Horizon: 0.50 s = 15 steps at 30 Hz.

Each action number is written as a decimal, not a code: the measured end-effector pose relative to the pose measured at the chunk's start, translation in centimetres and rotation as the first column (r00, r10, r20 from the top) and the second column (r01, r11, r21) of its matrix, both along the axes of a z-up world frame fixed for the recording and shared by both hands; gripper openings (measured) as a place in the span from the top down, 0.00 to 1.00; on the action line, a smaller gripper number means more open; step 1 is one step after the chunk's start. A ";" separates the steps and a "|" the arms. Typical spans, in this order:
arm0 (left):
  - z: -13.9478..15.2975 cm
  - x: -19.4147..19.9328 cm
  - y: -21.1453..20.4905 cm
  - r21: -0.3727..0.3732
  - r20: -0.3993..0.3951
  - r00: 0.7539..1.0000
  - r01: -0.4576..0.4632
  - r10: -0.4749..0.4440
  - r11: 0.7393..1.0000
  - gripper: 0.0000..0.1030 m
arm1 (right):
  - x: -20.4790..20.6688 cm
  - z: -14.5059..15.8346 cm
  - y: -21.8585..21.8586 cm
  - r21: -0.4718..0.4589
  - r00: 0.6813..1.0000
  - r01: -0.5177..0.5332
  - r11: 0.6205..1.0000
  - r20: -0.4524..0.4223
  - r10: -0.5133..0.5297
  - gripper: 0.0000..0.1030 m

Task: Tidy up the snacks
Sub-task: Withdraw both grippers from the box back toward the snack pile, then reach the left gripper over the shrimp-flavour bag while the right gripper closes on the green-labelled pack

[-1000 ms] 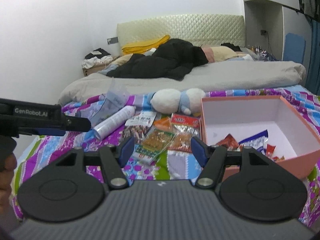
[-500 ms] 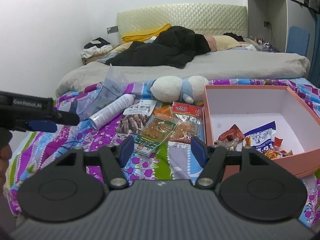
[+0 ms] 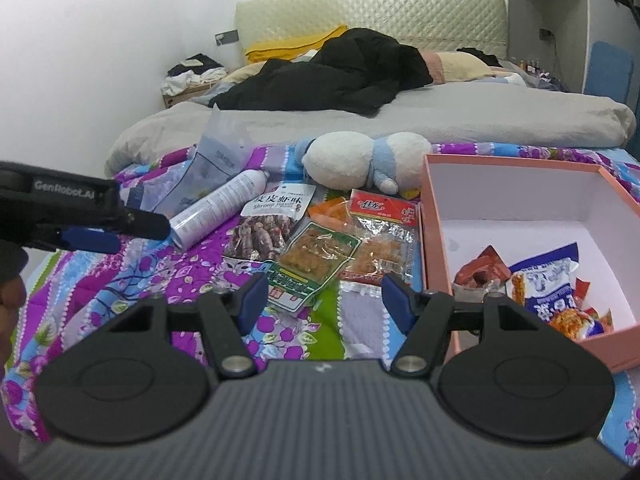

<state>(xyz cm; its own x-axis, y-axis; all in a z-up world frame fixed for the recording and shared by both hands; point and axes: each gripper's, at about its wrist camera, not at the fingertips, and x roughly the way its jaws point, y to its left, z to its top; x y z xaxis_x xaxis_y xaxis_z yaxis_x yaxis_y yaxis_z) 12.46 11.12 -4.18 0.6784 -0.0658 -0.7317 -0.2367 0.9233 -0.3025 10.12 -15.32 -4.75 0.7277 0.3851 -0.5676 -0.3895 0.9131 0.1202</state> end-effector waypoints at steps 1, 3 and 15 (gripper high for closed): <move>-0.3 0.4 0.2 -0.003 -0.006 1.000 -0.003 0.003 1.000 0.23 | 0.3 -0.2 0.3 -0.005 1.000 -0.005 1.000 -0.002 0.005 0.37; -1.1 1.2 0.7 -0.012 -0.019 1.000 -0.010 0.010 1.000 0.23 | 0.9 -0.5 0.8 -0.012 1.000 -0.016 1.000 -0.005 0.016 0.37; -6.0 7.2 3.6 -0.056 -0.083 0.996 -0.032 0.027 0.998 0.23 | 4.9 -4.8 4.4 -0.087 0.993 -0.094 0.992 -0.080 0.087 0.37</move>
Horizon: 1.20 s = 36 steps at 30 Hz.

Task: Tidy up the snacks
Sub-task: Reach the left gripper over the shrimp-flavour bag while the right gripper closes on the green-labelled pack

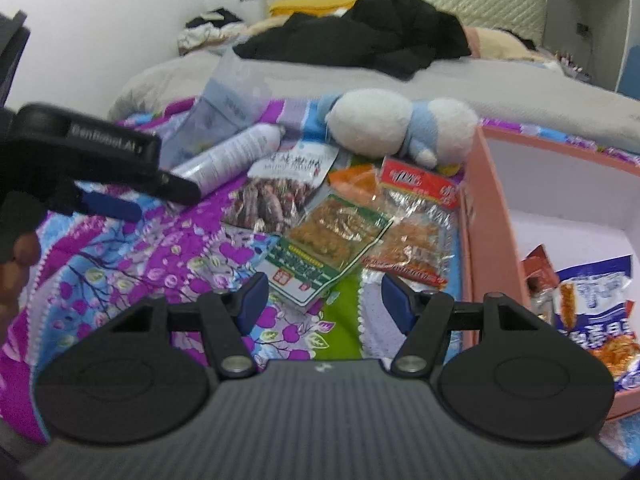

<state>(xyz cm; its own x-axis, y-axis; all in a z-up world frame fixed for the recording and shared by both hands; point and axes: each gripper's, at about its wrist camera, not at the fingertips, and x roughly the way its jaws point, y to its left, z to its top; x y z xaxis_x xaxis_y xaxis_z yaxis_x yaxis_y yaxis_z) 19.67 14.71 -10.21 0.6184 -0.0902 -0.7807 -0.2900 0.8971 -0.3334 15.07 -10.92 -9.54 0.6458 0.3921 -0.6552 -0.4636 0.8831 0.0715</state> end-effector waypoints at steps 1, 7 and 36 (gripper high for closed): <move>-0.5 0.6 0.2 -0.001 -0.007 1.000 0.000 0.000 1.000 0.23 | 0.5 -0.6 0.2 -0.004 1.000 0.001 1.000 -0.014 -0.001 0.37; -3.4 4.2 1.4 0.011 -0.050 0.999 0.015 -0.015 1.000 0.23 | 3.1 -3.3 1.2 0.017 0.996 0.010 1.000 -0.085 -0.008 0.37; -10.3 17.1 0.7 0.141 -0.131 0.979 0.174 -0.156 0.975 0.00 | 10.3 -8.6 4.0 0.033 0.972 0.149 0.988 -0.189 -0.141 0.86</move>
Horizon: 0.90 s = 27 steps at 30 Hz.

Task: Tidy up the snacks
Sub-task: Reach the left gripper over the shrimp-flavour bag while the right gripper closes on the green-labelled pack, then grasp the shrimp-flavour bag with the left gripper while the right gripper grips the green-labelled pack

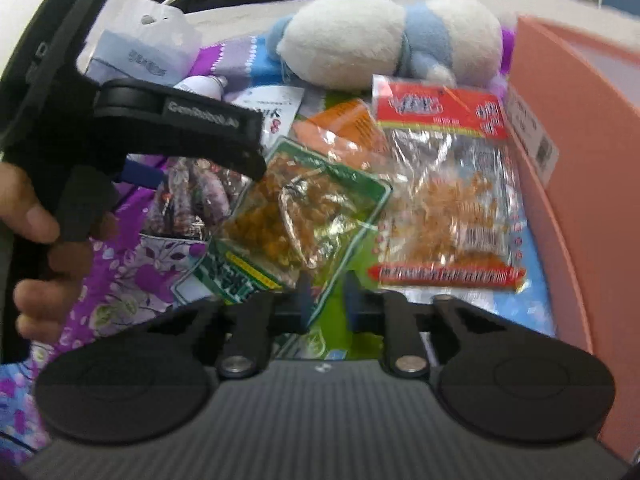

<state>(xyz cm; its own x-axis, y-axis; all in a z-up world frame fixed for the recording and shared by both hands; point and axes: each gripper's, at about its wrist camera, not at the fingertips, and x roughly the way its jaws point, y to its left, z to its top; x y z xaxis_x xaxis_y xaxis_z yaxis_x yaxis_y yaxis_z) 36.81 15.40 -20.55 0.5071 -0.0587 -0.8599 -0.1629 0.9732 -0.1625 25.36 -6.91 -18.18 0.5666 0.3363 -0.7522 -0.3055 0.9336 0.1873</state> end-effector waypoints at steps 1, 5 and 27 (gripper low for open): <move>0.0 0.1 0.1 -0.004 0.001 1.000 -0.004 0.004 1.000 0.00 | -0.1 0.1 -0.3 0.011 1.000 -0.001 1.000 -0.002 0.001 0.93; -0.2 0.2 0.1 -0.001 0.009 1.000 -0.011 0.011 1.000 0.00 | -0.6 0.8 -1.1 0.033 1.000 0.000 0.999 0.005 0.000 0.95; 0.7 -2.8 -2.4 0.012 0.009 0.998 0.061 -0.061 0.998 0.50 | -4.3 3.7 -5.2 0.059 1.000 0.016 0.998 -0.013 -0.015 0.97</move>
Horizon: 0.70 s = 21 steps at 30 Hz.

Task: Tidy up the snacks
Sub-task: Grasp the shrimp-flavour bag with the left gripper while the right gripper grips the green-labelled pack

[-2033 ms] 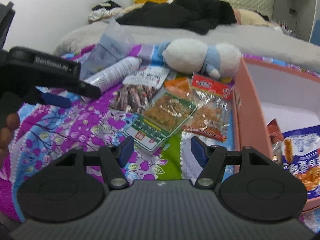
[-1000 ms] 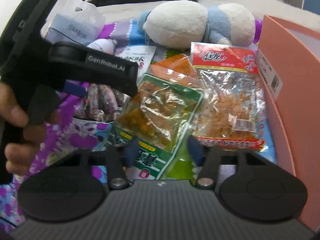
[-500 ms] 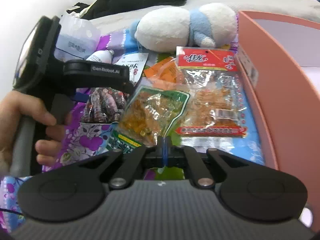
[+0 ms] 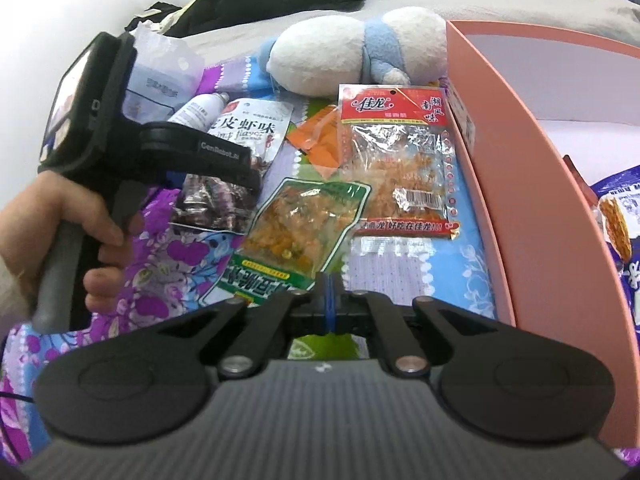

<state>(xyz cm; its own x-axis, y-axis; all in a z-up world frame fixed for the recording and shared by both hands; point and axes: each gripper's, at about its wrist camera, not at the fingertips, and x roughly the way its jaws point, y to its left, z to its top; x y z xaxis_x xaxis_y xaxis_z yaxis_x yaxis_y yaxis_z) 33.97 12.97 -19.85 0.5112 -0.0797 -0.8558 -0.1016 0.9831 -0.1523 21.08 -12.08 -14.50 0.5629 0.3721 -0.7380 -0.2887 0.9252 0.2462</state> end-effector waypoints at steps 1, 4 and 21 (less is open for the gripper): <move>0.1 -0.5 0.0 -0.012 -0.004 1.000 0.003 -0.003 1.000 0.51 | -0.1 0.1 -0.1 0.013 1.000 0.002 1.000 0.000 -0.002 0.97; 0.0 -2.1 -0.2 -0.016 -0.011 1.000 0.012 -0.012 1.000 0.53 | -0.2 -0.1 -1.0 0.105 0.999 0.043 0.994 -0.029 -0.040 0.94; -0.5 -5.9 1.3 -0.098 -0.001 0.999 -0.036 0.036 0.995 0.54 | 2.0 -3.8 -0.5 0.233 0.989 0.103 0.967 -0.125 -0.076 0.44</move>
